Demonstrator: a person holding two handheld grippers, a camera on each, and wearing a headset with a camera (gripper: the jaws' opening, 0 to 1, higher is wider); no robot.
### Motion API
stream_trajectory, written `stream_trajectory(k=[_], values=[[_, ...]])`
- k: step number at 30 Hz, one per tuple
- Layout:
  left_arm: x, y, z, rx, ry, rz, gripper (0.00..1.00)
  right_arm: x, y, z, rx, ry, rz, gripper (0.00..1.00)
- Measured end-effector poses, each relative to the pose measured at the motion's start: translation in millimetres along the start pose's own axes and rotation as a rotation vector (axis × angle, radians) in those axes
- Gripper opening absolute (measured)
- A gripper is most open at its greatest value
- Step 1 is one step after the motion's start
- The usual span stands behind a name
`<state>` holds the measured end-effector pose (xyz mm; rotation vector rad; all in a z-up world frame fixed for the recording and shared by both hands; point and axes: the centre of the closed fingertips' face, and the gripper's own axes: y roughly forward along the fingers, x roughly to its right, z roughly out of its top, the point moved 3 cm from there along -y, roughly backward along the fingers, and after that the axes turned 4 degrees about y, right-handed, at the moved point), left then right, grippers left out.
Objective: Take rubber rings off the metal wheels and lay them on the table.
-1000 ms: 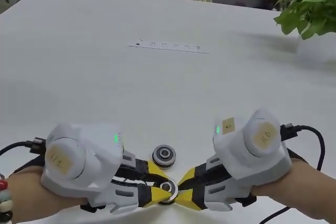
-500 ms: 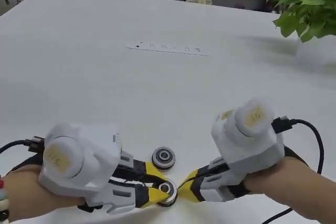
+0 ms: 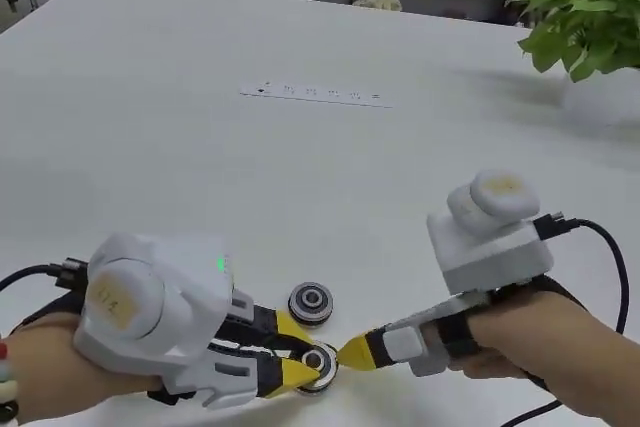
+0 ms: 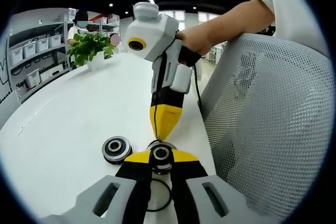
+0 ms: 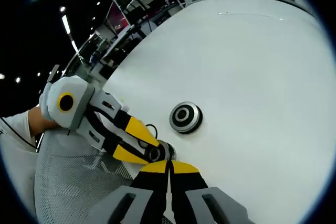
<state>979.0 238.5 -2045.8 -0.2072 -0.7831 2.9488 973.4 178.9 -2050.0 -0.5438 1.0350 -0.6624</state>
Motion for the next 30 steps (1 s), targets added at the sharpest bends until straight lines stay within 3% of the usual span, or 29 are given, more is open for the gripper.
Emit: stream_trajectory(k=[3,12,13,14,15,16,17,18,22,24,27,30], values=[[-0.5,0.1,-0.1,0.001,-0.008,-0.007,0.08,-1.3,-1.2,-0.4,0.02,0.083,0.055,0.0],[-0.1,1.1,0.5,0.003,-0.011,-0.003,0.08,-14.5,1.4,1.8,0.027,0.045,0.098,0.0],[0.0,1.2,0.7,0.003,-0.009,-0.003,0.08,-18.8,1.6,3.4,0.038,0.044,0.119,0.0],[0.1,1.7,1.0,0.003,-0.006,0.002,0.08,-29.2,1.0,8.0,0.053,0.047,0.182,0.0],[0.2,1.8,1.3,0.001,-0.005,0.004,0.08,-23.8,1.0,10.6,0.067,0.019,0.133,0.0],[0.1,1.9,1.4,-0.001,-0.006,0.006,0.08,-12.4,1.3,9.3,0.045,-0.06,0.043,0.0],[0.1,1.9,1.4,-0.001,-0.006,0.006,0.08,-11.6,2.9,6.3,0.031,-0.071,0.032,0.0],[0.0,1.8,1.2,-0.002,-0.003,0.004,0.08,-13.5,4.1,3.3,0.024,-0.041,0.054,0.0],[-1.0,-2.8,0.9,-0.03,0.008,-0.024,0.08,-9.6,0.8,1.4,0.023,-0.039,0.04,0.0],[-2.8,-8.4,5.8,-0.012,0.004,-0.034,0.07,-11.0,-1.0,4.9,0.042,-0.032,0.046,0.0],[-5.7,-17.7,14.5,0.041,-0.037,-0.04,0.17,-11.6,-1.3,6.6,0.053,-0.033,0.046,0.0],[-6.5,-27.1,14.4,0.048,-0.049,-0.056,0.24,-12.8,-0.4,6.0,0.052,-0.039,0.051,0.0]])
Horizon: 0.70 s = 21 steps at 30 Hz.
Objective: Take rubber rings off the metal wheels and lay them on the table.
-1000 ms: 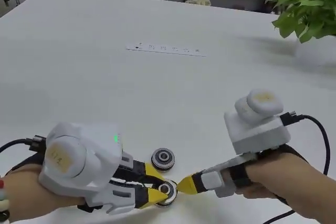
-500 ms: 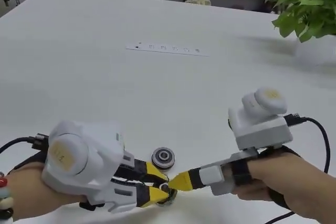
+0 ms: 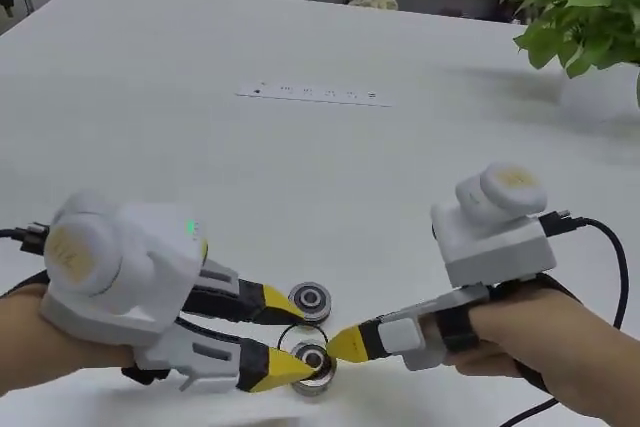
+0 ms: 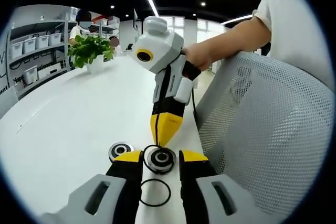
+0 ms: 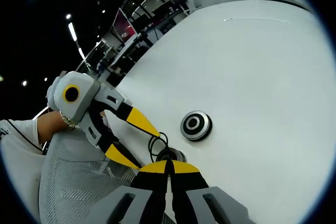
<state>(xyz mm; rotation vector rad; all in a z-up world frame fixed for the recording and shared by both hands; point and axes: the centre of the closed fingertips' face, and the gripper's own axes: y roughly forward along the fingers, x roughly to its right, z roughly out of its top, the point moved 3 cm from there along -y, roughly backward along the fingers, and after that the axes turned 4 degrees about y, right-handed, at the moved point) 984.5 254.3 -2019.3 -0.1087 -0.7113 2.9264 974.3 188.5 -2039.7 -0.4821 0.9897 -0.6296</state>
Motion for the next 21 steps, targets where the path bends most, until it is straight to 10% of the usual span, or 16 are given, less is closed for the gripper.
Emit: stream_trajectory(k=[13,21], values=[[4.4,-18.6,-21.1,-0.089,0.029,-0.018,0.44,-21.7,13.6,4.8,0.0,-0.109,0.022,0.0],[2.6,-22.3,-25.9,-0.106,0.018,-0.013,0.45,-34.6,27.0,6.0,0.019,-0.323,0.008,0.0]])
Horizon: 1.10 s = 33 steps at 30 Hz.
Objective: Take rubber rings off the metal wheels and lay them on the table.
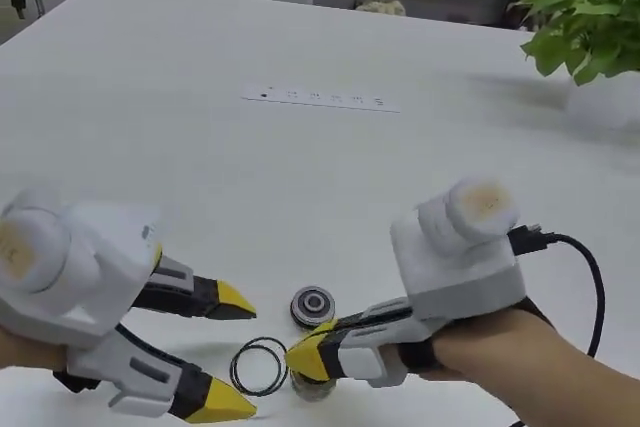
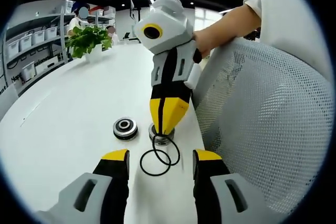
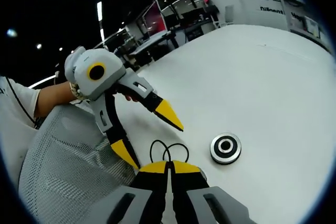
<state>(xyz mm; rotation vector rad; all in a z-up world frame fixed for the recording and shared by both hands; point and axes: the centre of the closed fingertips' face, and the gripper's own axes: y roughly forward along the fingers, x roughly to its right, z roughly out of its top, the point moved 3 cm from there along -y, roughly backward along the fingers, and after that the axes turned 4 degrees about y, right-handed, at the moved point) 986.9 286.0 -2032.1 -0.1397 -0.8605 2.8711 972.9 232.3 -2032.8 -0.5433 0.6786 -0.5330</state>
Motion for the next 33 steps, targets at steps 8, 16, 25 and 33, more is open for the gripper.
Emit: stream_trajectory(k=[8,16,25,33], values=[[-1.7,-3.3,-0.4,0.008,-0.007,0.005,0.47,-1.8,10.9,-3.0,-0.021,-0.067,-0.027,0.0],[-3.4,-3.7,-0.7,0.007,-0.005,0.01,0.47,13.7,5.0,2.5,0.002,-0.089,-0.101,0.07],[-19.7,-7.8,14.5,0.068,-0.03,0.065,0.45,36.3,-8.5,12.9,0.071,-0.06,-0.157,0.06],[-36.9,-0.7,33.8,0.073,0.015,0.089,0.42,60.2,-19.0,27.6,0.135,-0.081,-0.208,0.09]])
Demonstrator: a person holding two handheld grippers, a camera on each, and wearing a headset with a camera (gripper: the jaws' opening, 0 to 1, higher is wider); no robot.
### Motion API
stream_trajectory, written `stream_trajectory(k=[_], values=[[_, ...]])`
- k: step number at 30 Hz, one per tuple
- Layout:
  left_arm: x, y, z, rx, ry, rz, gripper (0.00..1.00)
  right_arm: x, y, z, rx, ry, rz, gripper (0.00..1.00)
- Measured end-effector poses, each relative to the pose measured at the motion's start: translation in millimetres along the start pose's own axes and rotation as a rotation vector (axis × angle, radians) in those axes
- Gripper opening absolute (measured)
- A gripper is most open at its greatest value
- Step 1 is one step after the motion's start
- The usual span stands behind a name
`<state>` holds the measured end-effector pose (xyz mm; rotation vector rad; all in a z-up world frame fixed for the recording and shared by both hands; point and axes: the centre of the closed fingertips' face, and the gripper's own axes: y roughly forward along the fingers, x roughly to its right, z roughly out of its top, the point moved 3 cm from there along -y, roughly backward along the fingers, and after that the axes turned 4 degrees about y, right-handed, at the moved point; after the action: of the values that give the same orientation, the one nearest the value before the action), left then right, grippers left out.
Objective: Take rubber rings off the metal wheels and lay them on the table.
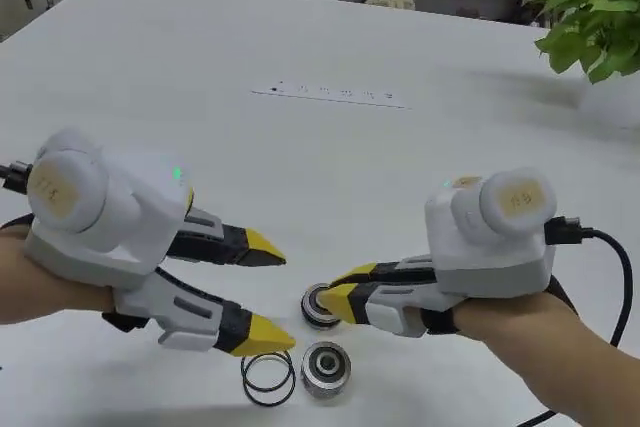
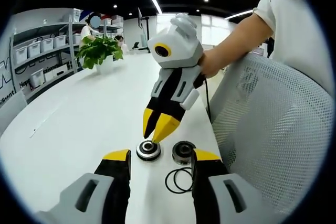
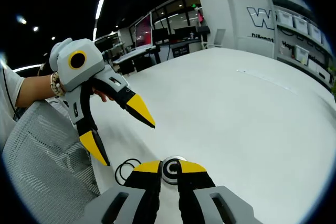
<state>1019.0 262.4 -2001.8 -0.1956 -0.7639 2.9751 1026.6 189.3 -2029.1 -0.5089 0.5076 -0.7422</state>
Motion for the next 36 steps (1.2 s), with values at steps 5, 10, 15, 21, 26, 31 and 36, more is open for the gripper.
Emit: stream_trajectory(k=[5,10,15,21,26,31,36], values=[[-12.4,8.0,0.4,-0.009,0.002,0.007,0.36,8.3,0.0,-1.5,0.002,-0.025,0.004,0.11],[-17.8,17.1,-2.2,-0.011,-0.004,0.003,0.33,11.9,-0.3,-5.0,0.001,-0.02,0.027,0.13],[-22.4,29.7,-7.8,-0.034,0.012,0.008,0.29,8.2,1.9,-14.9,-0.038,-0.035,0.048,0.17],[-22.8,41.6,-12.4,-0.05,0.013,0.007,0.26,9.5,3.0,-21.6,-0.062,-0.057,0.046,0.21],[-23.7,45.1,-16.4,-0.067,0.031,0.018,0.17,9.0,7.0,-28.2,-0.09,-0.1,0.039,0.24],[-18.7,50.3,-20.0,-0.072,0.031,0.006,0.16,9.0,8.1,-27.9,-0.09,-0.115,0.036,0.25],[-17.7,55.4,-23.2,-0.073,-0.014,0.002,0.12,7.7,10.6,-28.8,-0.093,-0.112,0.034,0.24]])
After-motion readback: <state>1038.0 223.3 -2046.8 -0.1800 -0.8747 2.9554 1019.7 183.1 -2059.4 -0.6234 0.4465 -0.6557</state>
